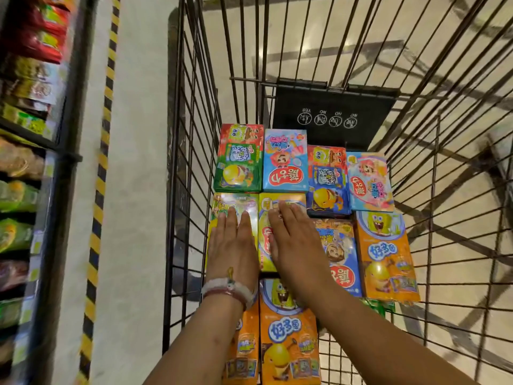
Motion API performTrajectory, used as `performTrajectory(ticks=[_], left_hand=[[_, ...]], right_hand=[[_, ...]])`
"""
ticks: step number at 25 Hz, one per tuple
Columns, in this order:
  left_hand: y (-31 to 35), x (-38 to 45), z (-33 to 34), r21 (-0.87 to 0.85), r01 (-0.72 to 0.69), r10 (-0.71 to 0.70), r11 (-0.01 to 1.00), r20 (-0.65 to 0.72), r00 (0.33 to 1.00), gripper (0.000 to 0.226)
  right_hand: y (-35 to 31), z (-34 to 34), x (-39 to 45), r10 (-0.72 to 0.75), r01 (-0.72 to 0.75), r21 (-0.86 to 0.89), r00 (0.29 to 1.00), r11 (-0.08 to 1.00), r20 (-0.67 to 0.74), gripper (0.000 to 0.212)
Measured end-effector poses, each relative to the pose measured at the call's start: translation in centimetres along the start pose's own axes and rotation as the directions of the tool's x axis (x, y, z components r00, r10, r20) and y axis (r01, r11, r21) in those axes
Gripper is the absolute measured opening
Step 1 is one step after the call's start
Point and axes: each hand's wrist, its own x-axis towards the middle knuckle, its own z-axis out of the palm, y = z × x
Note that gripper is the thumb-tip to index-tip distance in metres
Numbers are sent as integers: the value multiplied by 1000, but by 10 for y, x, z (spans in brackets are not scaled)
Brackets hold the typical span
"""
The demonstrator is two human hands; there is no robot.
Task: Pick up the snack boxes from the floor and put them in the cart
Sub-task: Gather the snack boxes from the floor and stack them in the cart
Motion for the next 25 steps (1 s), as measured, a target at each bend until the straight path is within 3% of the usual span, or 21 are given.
performTrajectory(ticks=[4, 6, 8, 10, 12, 16, 17, 22, 25], left_hand=[[5, 5, -15, 8, 18, -19, 1000, 113, 993, 57], [5, 5, -25, -59, 0, 10, 998, 172, 985, 58], [4, -7, -43, -182, -71, 102, 981, 166, 981, 57], [0, -31, -73, -299, -193, 212, 934, 33, 977, 53], [-10, -69, -114, -328, -351, 295, 877, -207, 933, 49], [-46, -152, -199, -144, -519, 395, 843, -489, 778, 70], [-60, -175, -224, -76, -510, 406, 857, -510, 758, 75], [-131, -285, -327, 302, -244, 357, 921, -408, 840, 106], [-159, -351, -352, 378, -63, 244, 924, -452, 858, 124]], right_hand=[[2, -13, 13, -33, 38, -52, 996, 998, 82, 44], [3, -25, 16, -66, 74, -53, 988, 996, 138, 44], [-1, -50, 13, -79, 90, -54, 980, 994, 184, 57], [-14, -86, 8, -91, 99, -44, 982, 994, 168, 69], [-30, -130, -1, -145, 146, -8, 983, 989, 112, 65], [-75, -233, -15, -293, 291, -75, 956, 954, -12, 61], [-94, -263, -20, -338, 332, -103, 940, 938, -45, 65], [-189, -388, -43, -504, 487, -144, 855, 861, -122, 79], [-245, -434, -63, -565, 544, -202, 823, 814, -57, 95]])
